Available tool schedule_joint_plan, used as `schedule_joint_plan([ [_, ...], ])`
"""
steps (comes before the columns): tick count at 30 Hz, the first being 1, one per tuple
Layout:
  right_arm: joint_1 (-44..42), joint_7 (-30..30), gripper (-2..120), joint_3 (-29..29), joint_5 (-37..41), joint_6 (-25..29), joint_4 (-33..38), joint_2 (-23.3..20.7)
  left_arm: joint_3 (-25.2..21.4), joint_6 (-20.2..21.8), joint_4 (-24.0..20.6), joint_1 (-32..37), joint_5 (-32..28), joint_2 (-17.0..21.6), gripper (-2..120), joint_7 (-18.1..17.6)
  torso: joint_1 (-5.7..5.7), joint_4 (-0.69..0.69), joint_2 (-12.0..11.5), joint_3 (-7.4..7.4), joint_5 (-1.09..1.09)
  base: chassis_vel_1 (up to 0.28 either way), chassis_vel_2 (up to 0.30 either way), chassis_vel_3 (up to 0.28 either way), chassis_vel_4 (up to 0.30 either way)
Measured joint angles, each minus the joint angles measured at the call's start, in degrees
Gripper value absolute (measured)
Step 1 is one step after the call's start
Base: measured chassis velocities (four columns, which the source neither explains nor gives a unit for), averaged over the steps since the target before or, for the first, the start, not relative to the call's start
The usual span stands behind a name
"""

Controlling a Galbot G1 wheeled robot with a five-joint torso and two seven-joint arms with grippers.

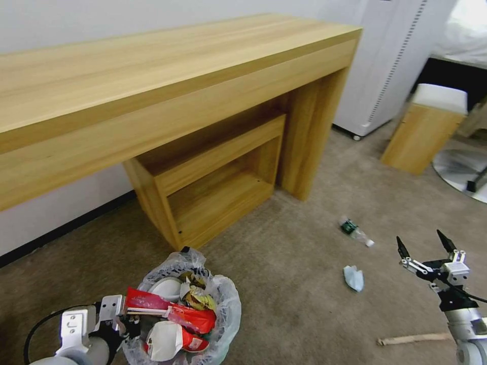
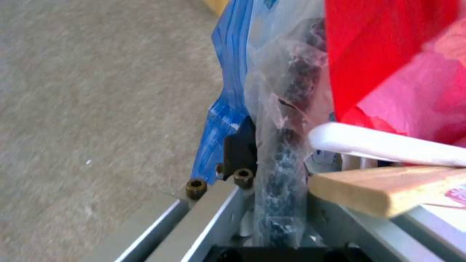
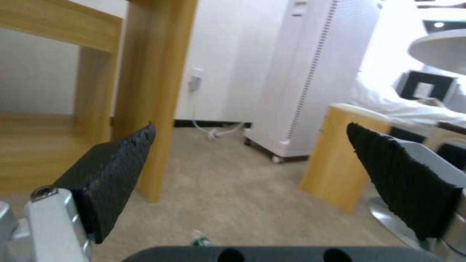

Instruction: Pick up the trash bin and place the garbage on the floor into it.

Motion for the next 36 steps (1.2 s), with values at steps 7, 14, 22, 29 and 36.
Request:
schedule_joint_plan([
  [7,0.2,1.0,100,-0.1,0.0,-0.3,-0.4,-0.3,0.1,0.0,0.3,-0.2,0.0,0.0,0,0.0,0.0,0.0,0.0,0.0,0.01,-0.106,-0.114,-0.107,-0.112],
  [14,0.1,1.8,100,0.0,0.1,-0.2,-0.5,-0.5,1.0,-0.1,0.8,-0.5,0.5,-0.5,0,0.4,0.0,-0.01,0.0,0.0,0.0,-0.13,-0.126,-0.125,-0.121],
  [22,0.3,4.3,100,-0.6,0.0,0.8,-0.9,0.2,1.4,-0.2,1.2,-1.0,0.2,-0.3,0,-0.1,0.0,0.01,0.0,0.0,0.0,-0.063,-0.063,-0.055,-0.055],
  [29,0.4,5.8,100,-2.5,0.7,3.2,0.8,1.0,1.4,-0.2,1.3,-1.1,-0.4,0.0,0,-0.2,-0.01,0.01,0.0,0.0,-0.01,0.0,0.0,0.0,0.0],
  [36,0.6,5.6,100,-3.5,0.5,4.1,0.8,2.1,1.2,-0.3,1.5,-1.0,-0.3,0.1,0,0.0,-0.01,0.01,0.0,0.0,-0.01,0.0,0.0,0.0,0.0],
])
